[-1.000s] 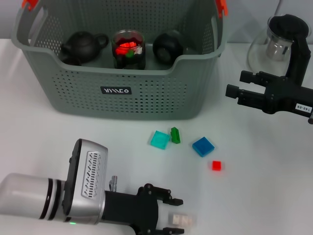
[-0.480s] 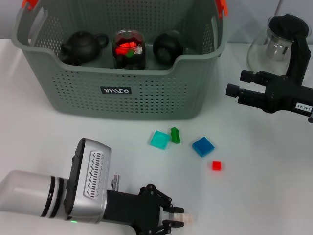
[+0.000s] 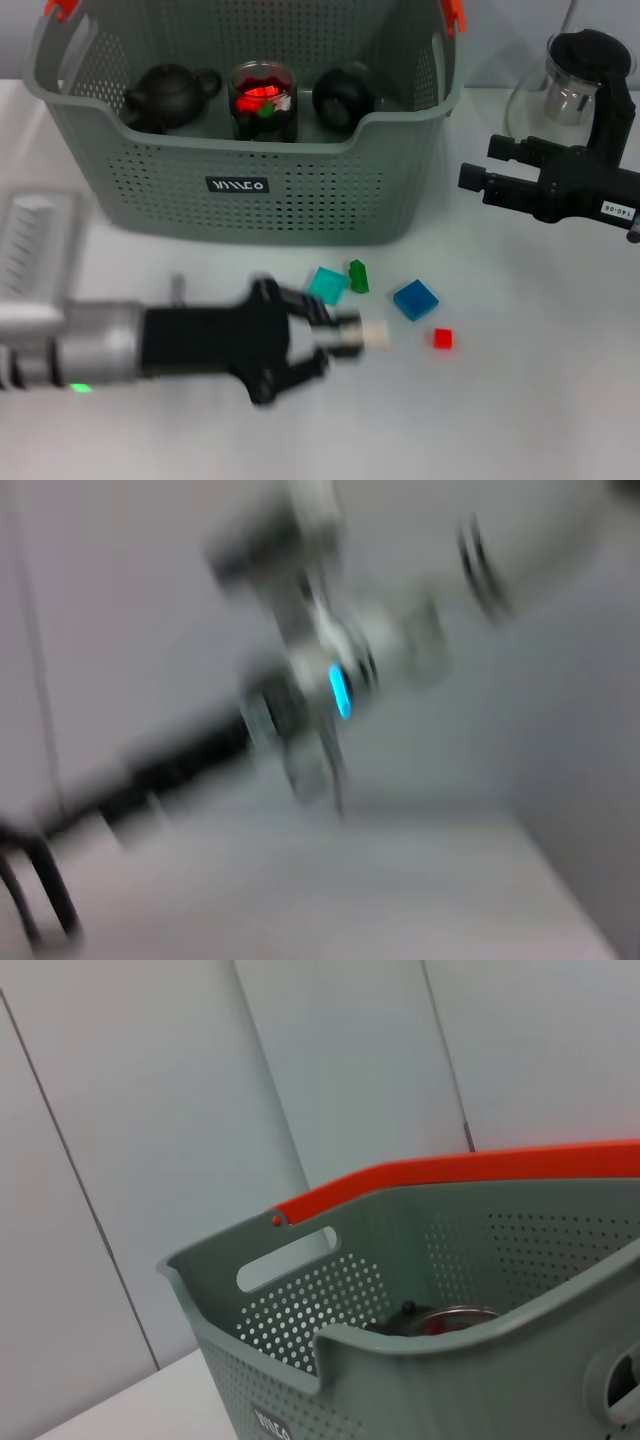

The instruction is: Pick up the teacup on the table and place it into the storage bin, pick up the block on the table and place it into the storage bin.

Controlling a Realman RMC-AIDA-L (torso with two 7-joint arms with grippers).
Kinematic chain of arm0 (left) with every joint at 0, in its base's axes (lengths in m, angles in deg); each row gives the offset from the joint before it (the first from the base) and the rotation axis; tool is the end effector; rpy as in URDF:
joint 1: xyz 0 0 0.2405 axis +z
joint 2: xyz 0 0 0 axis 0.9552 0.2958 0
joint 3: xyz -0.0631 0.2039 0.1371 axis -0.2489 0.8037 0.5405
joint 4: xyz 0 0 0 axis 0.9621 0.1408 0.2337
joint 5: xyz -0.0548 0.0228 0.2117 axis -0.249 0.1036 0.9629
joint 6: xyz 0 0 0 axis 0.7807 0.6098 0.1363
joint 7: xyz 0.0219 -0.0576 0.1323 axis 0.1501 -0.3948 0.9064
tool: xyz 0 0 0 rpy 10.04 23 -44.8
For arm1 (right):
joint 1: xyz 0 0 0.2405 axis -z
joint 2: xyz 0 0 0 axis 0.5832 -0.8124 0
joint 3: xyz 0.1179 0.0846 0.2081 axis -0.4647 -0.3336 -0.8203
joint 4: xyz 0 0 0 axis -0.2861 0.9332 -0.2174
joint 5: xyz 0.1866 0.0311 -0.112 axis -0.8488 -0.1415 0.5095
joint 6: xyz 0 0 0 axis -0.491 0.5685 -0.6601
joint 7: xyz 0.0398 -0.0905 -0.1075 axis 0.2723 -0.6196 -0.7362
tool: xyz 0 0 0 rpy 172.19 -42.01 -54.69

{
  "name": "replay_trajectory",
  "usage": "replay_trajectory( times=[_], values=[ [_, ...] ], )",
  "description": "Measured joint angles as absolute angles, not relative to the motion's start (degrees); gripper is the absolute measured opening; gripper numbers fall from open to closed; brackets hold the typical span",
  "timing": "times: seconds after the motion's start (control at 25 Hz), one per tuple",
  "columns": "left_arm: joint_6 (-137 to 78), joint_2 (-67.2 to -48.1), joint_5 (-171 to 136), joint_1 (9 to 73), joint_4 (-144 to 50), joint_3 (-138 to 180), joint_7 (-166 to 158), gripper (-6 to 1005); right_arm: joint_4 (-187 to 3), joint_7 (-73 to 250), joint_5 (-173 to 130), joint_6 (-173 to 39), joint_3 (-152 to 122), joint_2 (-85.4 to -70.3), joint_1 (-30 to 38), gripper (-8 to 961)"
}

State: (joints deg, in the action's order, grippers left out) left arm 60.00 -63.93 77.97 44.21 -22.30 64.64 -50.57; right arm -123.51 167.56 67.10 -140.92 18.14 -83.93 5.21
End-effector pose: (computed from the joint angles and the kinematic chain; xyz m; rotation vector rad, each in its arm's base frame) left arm -0.2473 0.2802 -0.0555 -2.8736 -0.0081 -0.9448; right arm 0.2597 0.3612 0.0086 -2.5002 0.7379 0.8757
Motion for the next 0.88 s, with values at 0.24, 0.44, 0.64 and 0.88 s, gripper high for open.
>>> replay_trajectory(
  times=[0.24,0.44,0.64,0.88],
  values=[
    [75.33,-61.92,72.59,40.69,-22.60,44.77,-57.00,233,-123.54,167.41,67.11,-140.94,18.18,-84.05,5.02,804],
    [72.37,-61.45,63.47,35.50,-15.24,41.10,-69.14,245,-123.54,167.28,67.10,-141.15,18.25,-84.19,4.90,803],
    [55.98,-59.52,65.30,29.37,-5.40,45.60,-85.06,256,-123.55,167.47,67.16,-141.49,18.26,-84.26,5.07,803],
    [33.96,-53.34,84.67,22.53,2.37,66.38,-110.41,270,-123.56,167.48,67.19,-141.63,18.27,-84.28,5.42,802]
  ],
)
